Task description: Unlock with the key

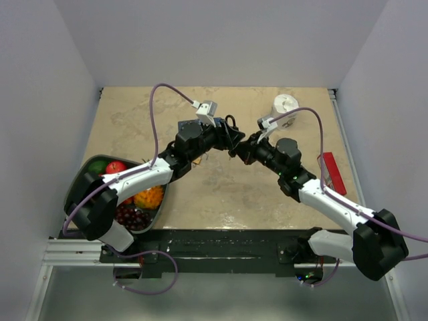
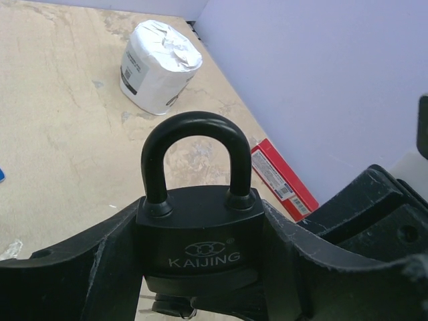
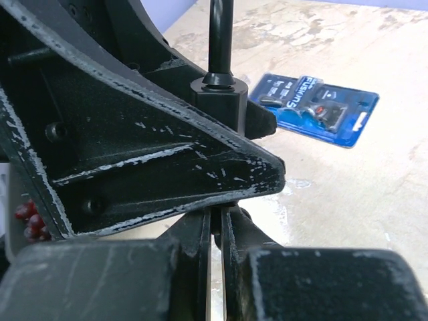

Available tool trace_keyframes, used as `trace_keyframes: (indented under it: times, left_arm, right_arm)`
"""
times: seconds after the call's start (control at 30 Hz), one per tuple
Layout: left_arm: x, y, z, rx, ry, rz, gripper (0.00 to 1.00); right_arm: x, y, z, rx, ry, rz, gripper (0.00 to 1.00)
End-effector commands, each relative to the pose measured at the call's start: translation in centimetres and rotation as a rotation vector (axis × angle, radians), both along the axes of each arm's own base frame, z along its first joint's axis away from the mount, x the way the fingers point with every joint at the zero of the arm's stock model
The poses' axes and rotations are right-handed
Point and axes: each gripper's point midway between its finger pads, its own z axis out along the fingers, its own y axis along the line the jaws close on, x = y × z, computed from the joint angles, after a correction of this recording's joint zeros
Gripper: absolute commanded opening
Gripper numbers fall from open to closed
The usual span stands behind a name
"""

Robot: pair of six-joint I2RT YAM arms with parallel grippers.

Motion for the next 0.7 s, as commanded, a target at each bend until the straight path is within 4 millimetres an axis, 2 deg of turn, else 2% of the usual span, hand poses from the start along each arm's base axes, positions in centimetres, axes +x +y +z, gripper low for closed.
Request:
trace_keyframes:
  times: [0.0, 0.33, 0.67]
  left_arm:
    - [-1.7, -0.3, 3.3, -0.099, -0.087, -0.069, 0.0]
    - [-4.8, 0.5, 5.0, -0.208, -0.123, -0.194, 0.0]
    - [-6.7, 0.8, 6.1, -0.246, -0.146, -0.271, 0.0]
  right_arm:
    - [0.1, -0.1, 6.1, 0.171, -0.162, 0.042, 0.0]
    - [-0.7, -0.6, 6.9, 0.279, -0.152, 0.119, 0.0]
    - [-1.2, -0.8, 7.7, 0.362, -0.149, 0.182, 0.0]
